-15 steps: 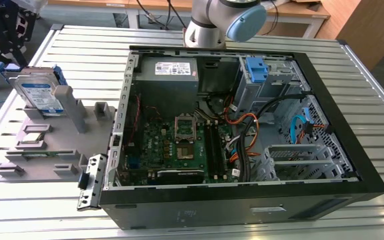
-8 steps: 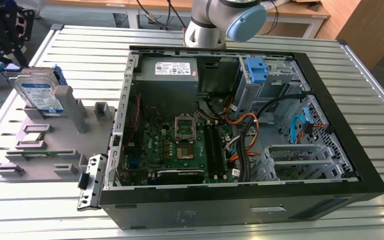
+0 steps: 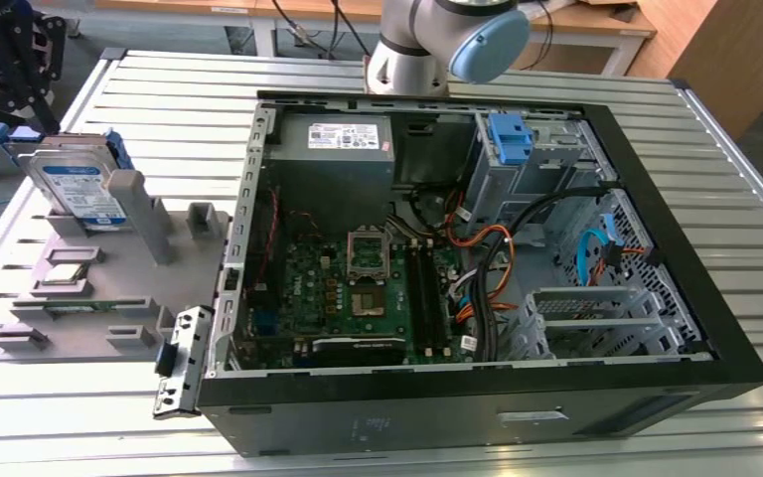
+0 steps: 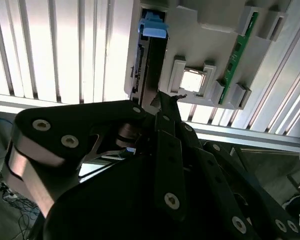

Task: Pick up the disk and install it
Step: 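Pick up the disk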

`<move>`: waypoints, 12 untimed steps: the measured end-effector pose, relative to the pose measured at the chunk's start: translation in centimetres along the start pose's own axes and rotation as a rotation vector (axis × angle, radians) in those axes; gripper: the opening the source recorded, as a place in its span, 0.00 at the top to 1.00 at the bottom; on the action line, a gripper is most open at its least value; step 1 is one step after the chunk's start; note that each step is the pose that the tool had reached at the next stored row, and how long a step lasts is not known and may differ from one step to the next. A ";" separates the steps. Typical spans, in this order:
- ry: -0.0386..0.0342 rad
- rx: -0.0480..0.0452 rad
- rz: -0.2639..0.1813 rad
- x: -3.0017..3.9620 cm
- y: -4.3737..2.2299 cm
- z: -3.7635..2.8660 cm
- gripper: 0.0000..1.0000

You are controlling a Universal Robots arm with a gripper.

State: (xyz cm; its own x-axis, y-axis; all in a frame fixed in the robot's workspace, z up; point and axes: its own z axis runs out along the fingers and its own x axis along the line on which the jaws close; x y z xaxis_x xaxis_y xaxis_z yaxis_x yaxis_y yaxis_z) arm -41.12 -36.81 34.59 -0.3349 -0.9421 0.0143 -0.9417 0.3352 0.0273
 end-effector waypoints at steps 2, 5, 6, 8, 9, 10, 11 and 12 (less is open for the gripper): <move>-0.0052 0.0029 -0.010 0.00 0.02 0.00 0.89; -0.0055 0.0032 -0.011 0.00 0.01 0.00 0.89; -0.0055 0.0032 -0.011 0.00 0.01 0.00 0.89; -0.0054 0.0031 -0.011 0.00 0.02 0.00 0.89; -0.0055 0.0031 -0.011 0.01 0.01 0.00 0.89; -0.0075 0.0026 -0.012 0.01 0.02 0.00 0.89; -0.0129 0.0011 -0.012 0.01 0.02 0.01 0.89; -0.0198 -0.0010 -0.013 0.01 0.02 0.01 0.89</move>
State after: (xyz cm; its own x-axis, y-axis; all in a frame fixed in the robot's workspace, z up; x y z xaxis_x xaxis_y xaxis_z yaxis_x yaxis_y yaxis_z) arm -41.14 -36.81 34.58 -0.3231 -0.9463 -0.0059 -0.9460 0.3229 0.0284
